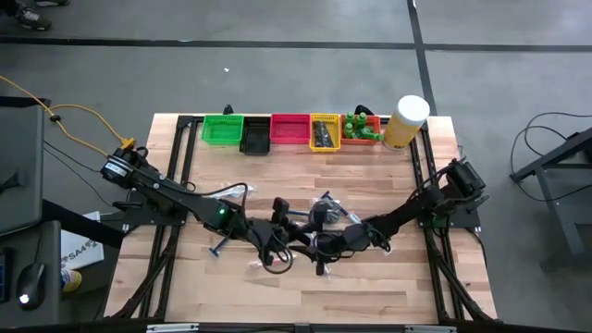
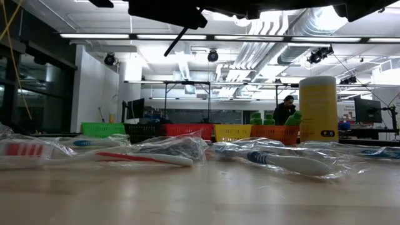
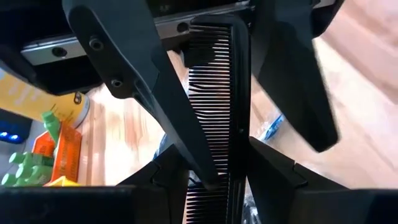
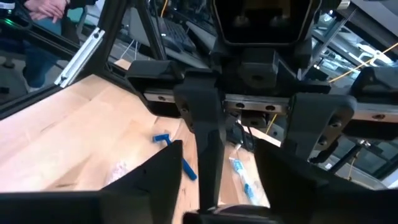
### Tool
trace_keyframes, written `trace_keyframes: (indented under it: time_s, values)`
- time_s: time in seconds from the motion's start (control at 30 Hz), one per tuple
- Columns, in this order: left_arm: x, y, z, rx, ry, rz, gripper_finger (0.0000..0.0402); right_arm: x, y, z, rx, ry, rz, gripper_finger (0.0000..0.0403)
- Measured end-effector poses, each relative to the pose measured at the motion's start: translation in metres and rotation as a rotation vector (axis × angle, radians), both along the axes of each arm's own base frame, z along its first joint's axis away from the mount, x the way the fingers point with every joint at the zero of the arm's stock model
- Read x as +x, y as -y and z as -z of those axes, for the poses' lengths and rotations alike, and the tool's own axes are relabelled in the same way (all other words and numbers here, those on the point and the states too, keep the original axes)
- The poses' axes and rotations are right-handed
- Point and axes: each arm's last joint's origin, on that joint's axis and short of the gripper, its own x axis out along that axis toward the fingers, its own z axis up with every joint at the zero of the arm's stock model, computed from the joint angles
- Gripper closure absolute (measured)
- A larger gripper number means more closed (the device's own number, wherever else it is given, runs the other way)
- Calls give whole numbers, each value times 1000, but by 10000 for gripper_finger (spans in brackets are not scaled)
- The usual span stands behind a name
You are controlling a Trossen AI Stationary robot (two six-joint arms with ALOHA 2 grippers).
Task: Pick & Place Travel size toiletries
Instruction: Put the black hair comb into the yellow basket
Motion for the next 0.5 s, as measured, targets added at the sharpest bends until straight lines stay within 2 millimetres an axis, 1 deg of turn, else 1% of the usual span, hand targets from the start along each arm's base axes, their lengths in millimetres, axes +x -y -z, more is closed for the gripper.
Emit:
trace_keyframes:
  time_s: [0.2, 0.27, 0.4, 0.5]
  values:
    - [1, 1, -1, -9, 12, 14, 267, 0, 1, 0, -7, 3, 5, 280]
    - [1, 1, -1, -15, 10, 14, 267, 0, 1, 0, -12, 3, 7, 298]
    - [0, 1, -1, -18, 8, 8, 263, 0, 1, 0, -15, 2, 6, 299]
    - [-1, -1, 0, 7, -2, -24, 245, 0, 1, 0, -13, 0, 17, 294]
